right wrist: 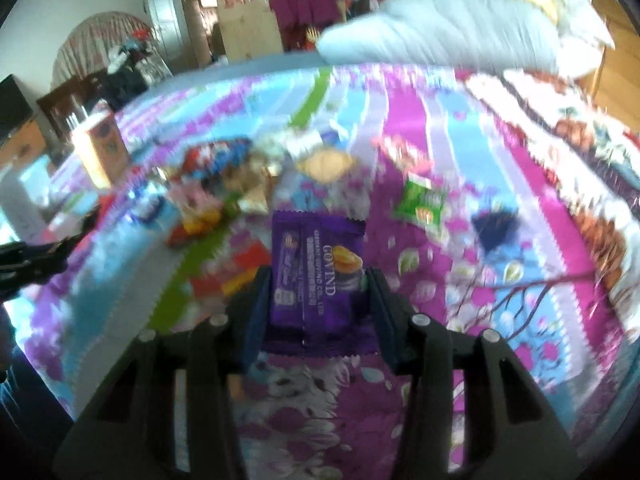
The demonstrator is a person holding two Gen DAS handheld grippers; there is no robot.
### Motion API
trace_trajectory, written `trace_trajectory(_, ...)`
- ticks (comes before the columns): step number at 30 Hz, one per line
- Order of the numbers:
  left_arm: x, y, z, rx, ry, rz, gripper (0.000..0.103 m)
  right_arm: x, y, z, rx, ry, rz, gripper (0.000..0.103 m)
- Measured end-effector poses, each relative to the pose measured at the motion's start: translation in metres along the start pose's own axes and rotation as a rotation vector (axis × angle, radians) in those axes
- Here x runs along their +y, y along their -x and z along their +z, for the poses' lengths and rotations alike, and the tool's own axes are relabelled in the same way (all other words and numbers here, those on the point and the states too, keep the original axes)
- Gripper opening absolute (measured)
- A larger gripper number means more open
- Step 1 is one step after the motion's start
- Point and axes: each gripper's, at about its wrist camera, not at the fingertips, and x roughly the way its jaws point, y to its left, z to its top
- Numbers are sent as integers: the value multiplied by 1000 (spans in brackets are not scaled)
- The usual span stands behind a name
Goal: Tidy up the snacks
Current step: 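Lift and carry the coffee stick and purple packet over the clear bowl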
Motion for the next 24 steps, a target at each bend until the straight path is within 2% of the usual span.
trace_trajectory(6, 17, 56, 25, -133, 28, 38, 31, 33, 30, 44, -98, 37, 56, 47)
trace_trajectory(12, 48, 126, 39, -277, 75, 93, 31, 92, 51, 89, -179, 121, 136, 47)
trace_trajectory(18, 101, 189, 37, -387, 160, 183, 31, 169, 65, 129, -235, 220, 259, 47)
trace_trajectory(24, 171, 228, 27, -426, 281, 272, 31, 258, 68, 164, -242, 294, 424, 47)
